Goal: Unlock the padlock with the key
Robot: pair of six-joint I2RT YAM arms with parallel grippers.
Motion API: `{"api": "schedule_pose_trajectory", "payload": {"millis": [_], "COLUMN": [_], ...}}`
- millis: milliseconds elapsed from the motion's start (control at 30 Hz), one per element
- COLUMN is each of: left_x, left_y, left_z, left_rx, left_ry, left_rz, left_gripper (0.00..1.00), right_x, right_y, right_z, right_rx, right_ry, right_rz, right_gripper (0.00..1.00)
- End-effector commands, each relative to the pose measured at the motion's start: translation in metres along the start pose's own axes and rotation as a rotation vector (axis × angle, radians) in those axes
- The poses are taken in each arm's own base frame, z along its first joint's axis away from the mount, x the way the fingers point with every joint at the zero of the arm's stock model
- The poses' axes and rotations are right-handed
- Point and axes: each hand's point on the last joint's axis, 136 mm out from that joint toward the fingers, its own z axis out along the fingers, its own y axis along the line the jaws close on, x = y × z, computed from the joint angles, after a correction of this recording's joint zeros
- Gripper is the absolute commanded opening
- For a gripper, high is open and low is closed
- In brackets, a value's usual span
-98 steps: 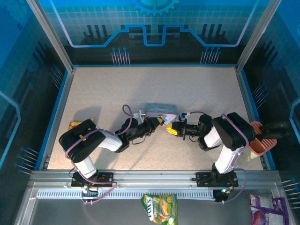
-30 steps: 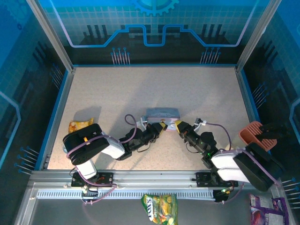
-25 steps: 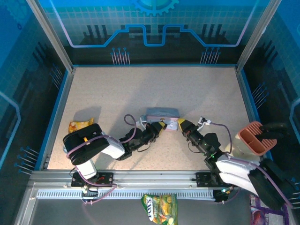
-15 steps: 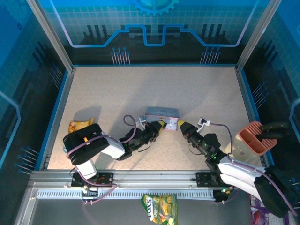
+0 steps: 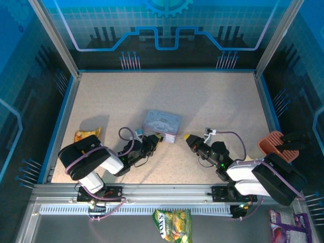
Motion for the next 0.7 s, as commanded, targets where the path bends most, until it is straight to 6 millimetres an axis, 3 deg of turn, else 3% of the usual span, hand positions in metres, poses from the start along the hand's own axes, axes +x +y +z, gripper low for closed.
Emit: {"api": "schedule_pose_trajectory", "payload": {"millis": [0,133,367,667], "left_x": [0.013,0.027,0.029,0.056], "left_y": [0.008,0.027,0.031,0.049], "left_z": [-0.009,-0.016,-0.046,-0.047], "left_rx": [-0.059,-0.24,-0.511,-0.679], "left_ry": [0.092,0.192,0.297,0.434], "left_rz": [0.052,0.164,0.468,0.676], "left_gripper": [0.0,0.0,0.0,0.0], "right_x": [0.004,0.015,0.031,0.056], "right_y": [0.015,0.008,0.007,0.003], "right_z": [0.003,0.003,-0.001,-0.015], "right_rx": [-0.053,-0.005,0.046,0.117], "right_ry": [0.016,0.065,0.135,0.255], "right_rz": [-0.015,-0.047,-0.13,-0.288], "right_gripper": [0.0,0.0,0.0,0.0]}}
